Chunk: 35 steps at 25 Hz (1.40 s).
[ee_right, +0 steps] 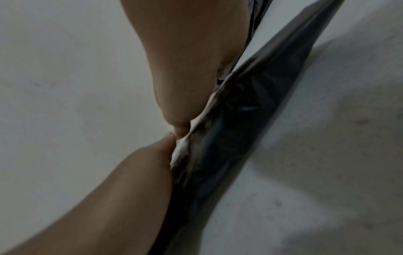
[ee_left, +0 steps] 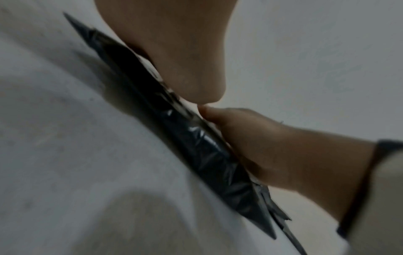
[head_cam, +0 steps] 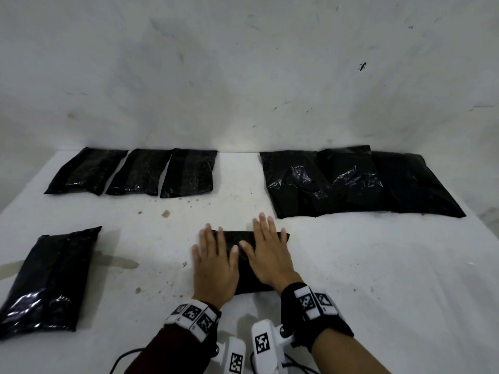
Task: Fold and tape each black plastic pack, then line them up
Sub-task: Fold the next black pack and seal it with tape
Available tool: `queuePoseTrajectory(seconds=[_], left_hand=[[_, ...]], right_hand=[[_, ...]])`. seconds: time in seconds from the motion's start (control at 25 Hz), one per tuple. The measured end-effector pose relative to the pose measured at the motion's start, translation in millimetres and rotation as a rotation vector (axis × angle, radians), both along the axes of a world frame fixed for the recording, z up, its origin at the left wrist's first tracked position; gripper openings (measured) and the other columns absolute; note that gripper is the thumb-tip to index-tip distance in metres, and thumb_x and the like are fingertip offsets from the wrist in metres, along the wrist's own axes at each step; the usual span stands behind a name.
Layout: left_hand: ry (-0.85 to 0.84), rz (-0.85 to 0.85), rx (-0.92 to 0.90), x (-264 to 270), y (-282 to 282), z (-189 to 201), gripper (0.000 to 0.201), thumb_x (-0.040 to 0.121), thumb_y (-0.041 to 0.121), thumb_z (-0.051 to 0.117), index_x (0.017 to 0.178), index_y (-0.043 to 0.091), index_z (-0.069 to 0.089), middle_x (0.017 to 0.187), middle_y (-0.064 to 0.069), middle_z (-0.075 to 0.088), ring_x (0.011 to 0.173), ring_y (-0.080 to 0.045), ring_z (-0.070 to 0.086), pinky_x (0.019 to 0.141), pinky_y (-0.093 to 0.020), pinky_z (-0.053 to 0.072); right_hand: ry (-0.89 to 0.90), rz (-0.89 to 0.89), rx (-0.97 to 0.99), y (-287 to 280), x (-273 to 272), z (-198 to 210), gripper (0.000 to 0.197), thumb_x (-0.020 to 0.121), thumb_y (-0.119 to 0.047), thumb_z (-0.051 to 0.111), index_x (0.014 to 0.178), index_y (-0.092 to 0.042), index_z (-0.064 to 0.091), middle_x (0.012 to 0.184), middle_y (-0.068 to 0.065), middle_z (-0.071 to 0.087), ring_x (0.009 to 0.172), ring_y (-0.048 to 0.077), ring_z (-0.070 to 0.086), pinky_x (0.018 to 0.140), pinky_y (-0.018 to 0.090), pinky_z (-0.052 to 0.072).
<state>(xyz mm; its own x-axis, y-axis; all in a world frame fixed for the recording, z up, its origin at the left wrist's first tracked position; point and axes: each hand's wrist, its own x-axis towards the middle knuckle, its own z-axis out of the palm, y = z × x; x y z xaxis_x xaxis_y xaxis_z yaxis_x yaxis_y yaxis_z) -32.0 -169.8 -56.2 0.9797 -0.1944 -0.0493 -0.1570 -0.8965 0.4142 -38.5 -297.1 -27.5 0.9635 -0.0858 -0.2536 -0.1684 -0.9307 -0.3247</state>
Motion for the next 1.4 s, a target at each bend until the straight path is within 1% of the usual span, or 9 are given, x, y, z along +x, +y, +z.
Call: queuePoseTrajectory(seconds=[0.2, 0.52, 0.6, 0.72, 0.84, 0.92, 1.08, 1.32, 1.4], left_hand=[[0.007, -0.12, -0.024, 0, 3, -15, 0.105, 0.057, 0.072, -0.038, 0.145, 0.02, -0.012, 0.15, 0.006, -0.021, 0.135, -0.009, -0.026, 0.11, -0.031, -0.013], [0.068, -0.422, 0.062, 14, 30, -7, 0.102, 0.058, 0.087, -0.017, 0.136, 0.022, -0.026, 0.146, 0.005, -0.031, 0.136, -0.009, -0.03, 0.112, -0.032, -0.017], [-0.073, -0.491, 0.22, 23, 40, -6, 0.095, 0.074, 0.081, -0.003, 0.146, 0.02, -0.01, 0.155, -0.003, -0.012, 0.142, -0.015, -0.013, 0.115, -0.039, -0.007], [-0.067, -0.361, 0.267, 23, 44, 7, 0.073, 0.085, 0.059, 0.028, 0.142, 0.014, 0.032, 0.148, -0.014, 0.034, 0.136, -0.025, 0.018, 0.109, -0.047, 0.01], [-0.03, -0.156, 0.118, 10, 29, 19, 0.072, 0.086, 0.049, 0.02, 0.148, 0.013, 0.018, 0.157, -0.012, 0.005, 0.143, -0.025, -0.006, 0.114, -0.048, 0.001], [0.082, -0.004, 0.003, 0, 11, 19, 0.062, 0.096, 0.044, 0.015, 0.149, 0.014, 0.002, 0.157, -0.006, -0.01, 0.143, -0.023, -0.015, 0.115, -0.043, -0.005], [0.155, 0.014, -0.01, -2, -5, 2, 0.058, 0.1, 0.042, 0.018, 0.149, 0.019, -0.003, 0.157, 0.002, -0.009, 0.144, -0.014, -0.012, 0.115, -0.041, -0.007], [0.212, -0.005, 0.041, 2, 1, 6, 0.053, 0.101, 0.034, 0.018, 0.15, 0.019, 0.003, 0.158, 0.004, -0.005, 0.144, -0.011, -0.006, 0.115, -0.041, -0.006], [0.093, 0.015, 0.146, 0, 0, 11, 0.057, 0.096, 0.036, 0.013, 0.148, 0.013, 0.018, 0.157, -0.002, 0.014, 0.144, -0.017, 0.011, 0.114, -0.05, 0.002]], right_hand=[[0.032, 0.083, 0.1, -3, 6, -12, 0.055, 0.102, -0.043, 0.018, 0.151, -0.023, 0.004, 0.159, -0.007, -0.004, 0.145, 0.011, -0.011, 0.115, 0.037, -0.009], [-0.023, -0.045, 0.112, 5, -1, -11, 0.048, 0.103, -0.03, 0.018, 0.15, -0.018, 0.014, 0.159, -0.003, 0.003, 0.146, 0.013, 0.0, 0.116, 0.035, -0.002], [-0.025, -0.148, 0.086, 11, -8, -5, 0.048, 0.102, -0.034, 0.025, 0.145, -0.014, 0.03, 0.158, 0.007, 0.013, 0.144, 0.021, 0.012, 0.116, 0.037, 0.008], [0.016, -0.319, -0.06, 13, -23, 13, 0.049, 0.096, -0.045, 0.038, 0.122, -0.007, 0.055, 0.135, 0.014, 0.04, 0.125, 0.03, 0.03, 0.101, 0.038, 0.031], [-0.032, -0.378, -0.052, 11, -27, 20, 0.051, 0.095, -0.049, 0.038, 0.118, -0.005, 0.055, 0.125, 0.012, 0.046, 0.119, 0.029, 0.033, 0.093, 0.037, 0.035], [-0.139, -0.381, 0.097, 14, -21, 14, 0.051, 0.098, -0.045, 0.032, 0.129, -0.006, 0.045, 0.137, 0.014, 0.042, 0.125, 0.028, 0.031, 0.099, 0.037, 0.032], [-0.029, -0.211, 0.192, 19, -15, -9, 0.06, 0.1, -0.047, 0.022, 0.15, -0.017, 0.013, 0.159, 0.0, 0.004, 0.145, 0.018, 0.004, 0.114, 0.04, 0.006], [-0.08, -0.257, 0.232, 14, -12, -17, 0.044, 0.103, -0.03, 0.019, 0.147, -0.026, 0.024, 0.157, -0.011, 0.012, 0.142, 0.013, 0.009, 0.111, 0.04, 0.009], [-0.087, -0.288, 0.253, 12, -7, -14, 0.043, 0.102, -0.028, 0.023, 0.145, -0.026, 0.028, 0.156, -0.008, 0.02, 0.14, 0.014, 0.014, 0.109, 0.041, 0.012]])
